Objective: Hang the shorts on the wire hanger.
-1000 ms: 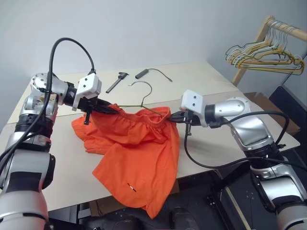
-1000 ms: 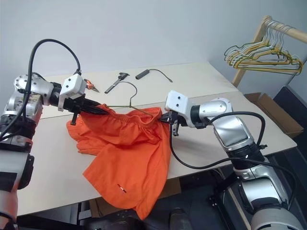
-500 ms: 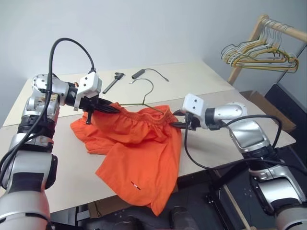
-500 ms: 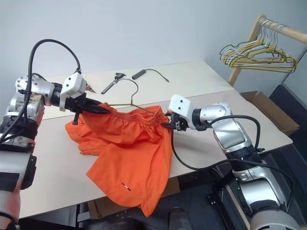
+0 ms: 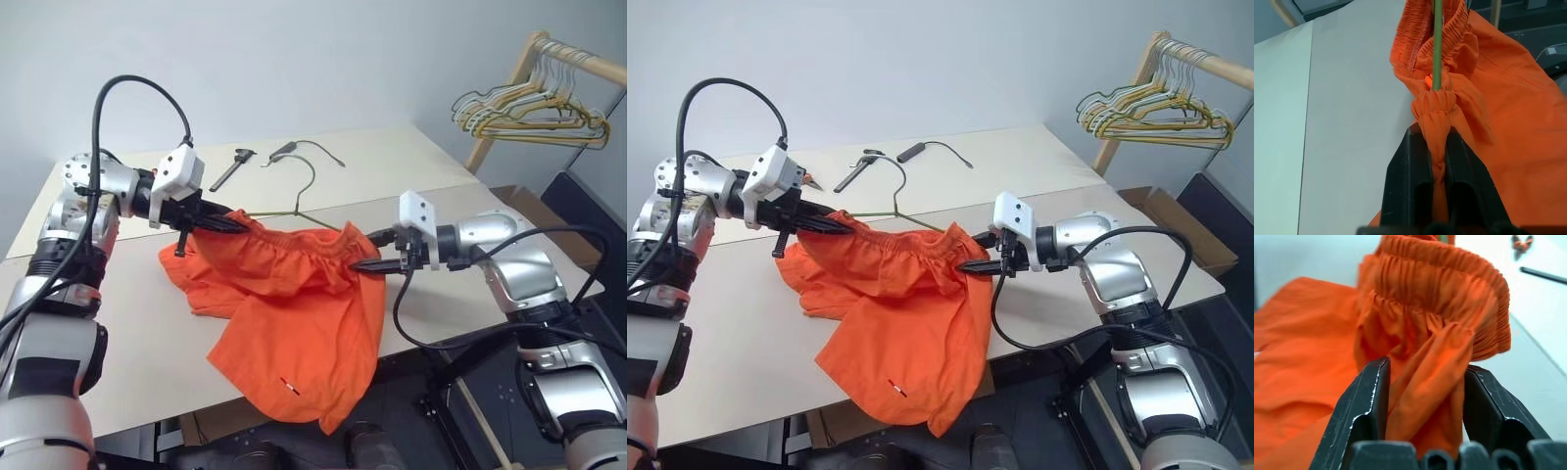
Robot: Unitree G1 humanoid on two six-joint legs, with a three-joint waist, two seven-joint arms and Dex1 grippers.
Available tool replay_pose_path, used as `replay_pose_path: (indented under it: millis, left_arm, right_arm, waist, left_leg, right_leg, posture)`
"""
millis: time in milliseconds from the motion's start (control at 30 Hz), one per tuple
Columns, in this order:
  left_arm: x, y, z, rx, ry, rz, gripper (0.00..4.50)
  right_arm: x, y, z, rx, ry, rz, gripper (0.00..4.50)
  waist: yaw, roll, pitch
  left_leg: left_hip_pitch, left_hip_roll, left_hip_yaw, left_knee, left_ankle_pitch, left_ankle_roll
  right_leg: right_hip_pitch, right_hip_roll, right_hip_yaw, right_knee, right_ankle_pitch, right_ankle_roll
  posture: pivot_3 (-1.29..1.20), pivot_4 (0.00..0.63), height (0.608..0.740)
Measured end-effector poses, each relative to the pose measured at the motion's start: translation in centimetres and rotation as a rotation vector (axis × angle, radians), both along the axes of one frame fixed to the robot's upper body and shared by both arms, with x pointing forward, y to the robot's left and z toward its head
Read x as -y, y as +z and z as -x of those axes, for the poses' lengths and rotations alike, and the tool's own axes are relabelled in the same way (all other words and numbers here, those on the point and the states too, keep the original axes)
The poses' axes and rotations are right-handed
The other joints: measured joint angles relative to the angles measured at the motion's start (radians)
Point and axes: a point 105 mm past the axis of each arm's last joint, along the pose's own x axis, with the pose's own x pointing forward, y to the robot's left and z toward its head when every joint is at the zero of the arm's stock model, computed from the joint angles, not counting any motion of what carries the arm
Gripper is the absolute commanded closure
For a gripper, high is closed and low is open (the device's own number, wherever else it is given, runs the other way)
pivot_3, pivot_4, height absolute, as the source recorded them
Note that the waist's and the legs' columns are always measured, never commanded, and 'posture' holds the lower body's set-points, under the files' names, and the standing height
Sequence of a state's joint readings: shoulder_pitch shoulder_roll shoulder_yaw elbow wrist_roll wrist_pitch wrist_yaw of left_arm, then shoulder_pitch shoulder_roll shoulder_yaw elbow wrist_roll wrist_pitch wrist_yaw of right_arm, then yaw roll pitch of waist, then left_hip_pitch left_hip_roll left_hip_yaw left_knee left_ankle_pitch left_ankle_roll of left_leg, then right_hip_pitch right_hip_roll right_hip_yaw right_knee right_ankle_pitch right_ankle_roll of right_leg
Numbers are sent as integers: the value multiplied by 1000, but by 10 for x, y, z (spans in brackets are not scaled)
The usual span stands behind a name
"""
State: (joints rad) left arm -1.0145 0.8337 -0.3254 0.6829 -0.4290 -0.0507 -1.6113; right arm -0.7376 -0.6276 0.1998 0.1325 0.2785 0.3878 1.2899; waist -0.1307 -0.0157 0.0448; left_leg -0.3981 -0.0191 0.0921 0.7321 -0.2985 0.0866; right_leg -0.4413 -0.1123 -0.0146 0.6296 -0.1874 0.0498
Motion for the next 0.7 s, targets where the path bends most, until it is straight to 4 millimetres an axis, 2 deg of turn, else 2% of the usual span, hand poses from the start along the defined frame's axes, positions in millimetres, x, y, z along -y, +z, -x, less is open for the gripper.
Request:
replay_pose_path:
  millis: [67,167,333,367,533,700]
  left_arm:
    - [1,-1,0,3,-6,-2,4500]
    - [1,-1,0,13,-10,-4,4500]
    - [2,-1,0,20,-14,1,4500]
    - [2,-1,-1,15,-12,5,4500]
    - [1,-4,-2,4,-3,12,4500]
    - [1,-1,-5,6,14,78,3074]
  right_arm:
    - [-1,7,-3,-15,5,1,2075]
    - [-4,12,-3,-57,21,-15,2643]
    - [-4,9,-1,-106,23,-17,4324]
    - [-4,9,-1,-100,20,-8,4459]
    - [-5,7,-4,-95,-1,-6,4459]
    - [-5,5,-7,-112,-42,-15,4500]
  waist:
    - [-1,0,0]
    - [-2,0,0]
    - [0,0,0]
    - [2,0,0]
    - [2,0,0]
    - [3,0,0]
  left_leg:
    - [0,0,0,0,0,-1]
    - [0,1,0,0,1,-1]
    - [0,0,0,0,1,-1]
    - [0,0,0,0,1,-1]
    - [0,0,0,0,1,-1]
    - [-1,0,0,0,1,-2]
  right_leg:
    - [0,0,0,0,0,0]
    - [0,0,0,0,0,0]
    - [-1,-1,0,0,0,0]
    - [-1,-1,0,0,0,0]
    - [-1,-1,0,0,0,0]
    - [-1,-1,-1,0,0,0]
  posture:
    - [-174,0,740]
    - [-172,0,740]
    - [-175,0,740]
    - [-175,0,740]
    - [-176,0,740]
    - [-181,0,740]
